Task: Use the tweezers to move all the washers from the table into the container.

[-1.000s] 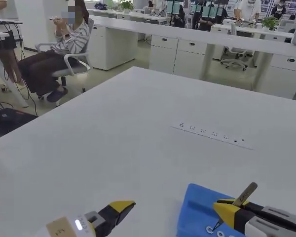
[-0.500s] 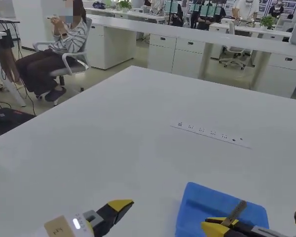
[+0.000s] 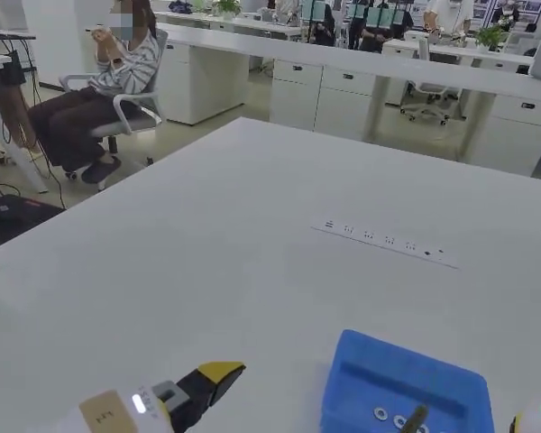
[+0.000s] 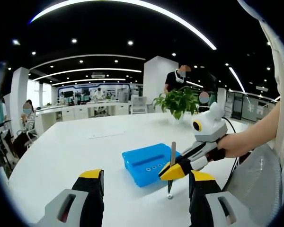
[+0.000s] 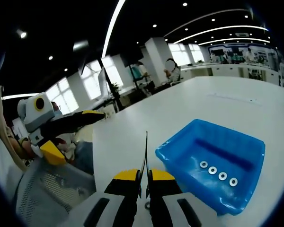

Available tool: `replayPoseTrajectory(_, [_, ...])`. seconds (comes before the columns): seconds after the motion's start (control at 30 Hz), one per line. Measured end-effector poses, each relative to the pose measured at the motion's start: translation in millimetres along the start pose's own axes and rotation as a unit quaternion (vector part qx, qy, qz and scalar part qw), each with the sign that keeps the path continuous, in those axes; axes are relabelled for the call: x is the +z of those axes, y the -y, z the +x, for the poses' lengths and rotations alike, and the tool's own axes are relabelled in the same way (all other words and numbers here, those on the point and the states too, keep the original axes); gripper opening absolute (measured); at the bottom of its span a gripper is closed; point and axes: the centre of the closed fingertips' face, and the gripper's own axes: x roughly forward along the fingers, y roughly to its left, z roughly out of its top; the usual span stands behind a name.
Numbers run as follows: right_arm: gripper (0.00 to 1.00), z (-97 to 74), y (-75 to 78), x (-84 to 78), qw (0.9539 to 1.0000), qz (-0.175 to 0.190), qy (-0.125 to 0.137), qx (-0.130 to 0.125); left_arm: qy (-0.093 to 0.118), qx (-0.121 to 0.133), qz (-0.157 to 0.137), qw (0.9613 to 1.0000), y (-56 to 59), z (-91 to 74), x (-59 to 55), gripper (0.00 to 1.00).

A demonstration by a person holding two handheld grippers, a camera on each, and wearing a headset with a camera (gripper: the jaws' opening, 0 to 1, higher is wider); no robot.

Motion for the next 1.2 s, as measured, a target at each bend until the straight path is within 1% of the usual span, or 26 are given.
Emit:
replayPoseTrajectory(0.3, [0.04,2.1,3.2,-12.3,0.9999,0.0,-0.017,-0.003,-0.001,-0.001,0.001,1.0,-0.3,0.7,-0.5,0.73])
replayPoseTrajectory(0.47, [0.05,2.8,4.8,-16.3,0.9998,0.002,-0.02,-0.005,-0.001,-0.001,0.0,1.0,-0.2,0.6,-0.1,0.73])
replayPoseTrajectory(0.53, [0.05,3.4,4.3,-17.8,0.9998,0.0,-0.022,-0.004,-0.002,-0.001,0.001,1.0,-0.1,0.5,-0.5,0.73])
replayPoseTrajectory(0.6, [0.04,4.0,4.5,-22.8,0.9994,-0.01,-0.032,-0.005,-0.002,-0.001,0.001,1.0,0.1,0.6,-0.6,0.73])
replayPoseTrajectory(0.63, [0.05,3.6,4.0,-21.0,0.9996,-0.009,-0.026,-0.005,-0.003,-0.001,0.002,1.0,0.1,0.5,-0.8,0.73])
replayPoseTrajectory(0.67, [0.04,3.6,3.8,-21.0,0.9996,-0.009,-0.026,-0.004,-0.003,-0.001,0.002,1.0,0.3,0.5,-0.8,0.73])
replayPoseTrajectory(0.83, [0.05,3.9,-1.2,-21.5,0.9989,-0.036,-0.031,0.0,-0.002,-0.002,0.001,1.0,0.8,0.6,-0.2,0.73])
replayPoseTrajectory(1.0, [0.05,5.3,-8.0,-23.5,0.9965,-0.075,-0.038,0.006,-0.003,-0.003,0.003,1.0,1.2,1.1,-0.6,0.73])
replayPoseTrajectory(1.07, [0.05,6.1,-12.0,-25.0,0.9938,-0.102,-0.043,0.01,-0.004,-0.003,0.004,1.0,1.3,1.2,-0.7,0.73])
replayPoseTrajectory(1.1, [0.05,6.3,-14.7,-26.2,0.9905,-0.129,-0.046,0.013,-0.004,-0.004,0.004,1.0,1.4,1.1,-0.9,0.73])
replayPoseTrajectory(1.13, [0.05,6.7,-17.4,-27.7,0.988,-0.145,-0.049,0.017,-0.004,-0.004,0.004,1.0,1.5,1.1,-1.0,0.73])
replayPoseTrajectory(1.17, [0.05,6.8,-22.3,-30.4,0.9811,-0.183,-0.057,0.025,-0.004,-0.004,0.005,1.0,1.5,1.1,-1.1,0.73])
replayPoseTrajectory(1.2, [0.05,7.4,-26.4,-32.3,0.9746,-0.213,-0.06,0.035,-0.004,-0.005,0.005,1.0,1.6,1.1,-1.2,0.73])
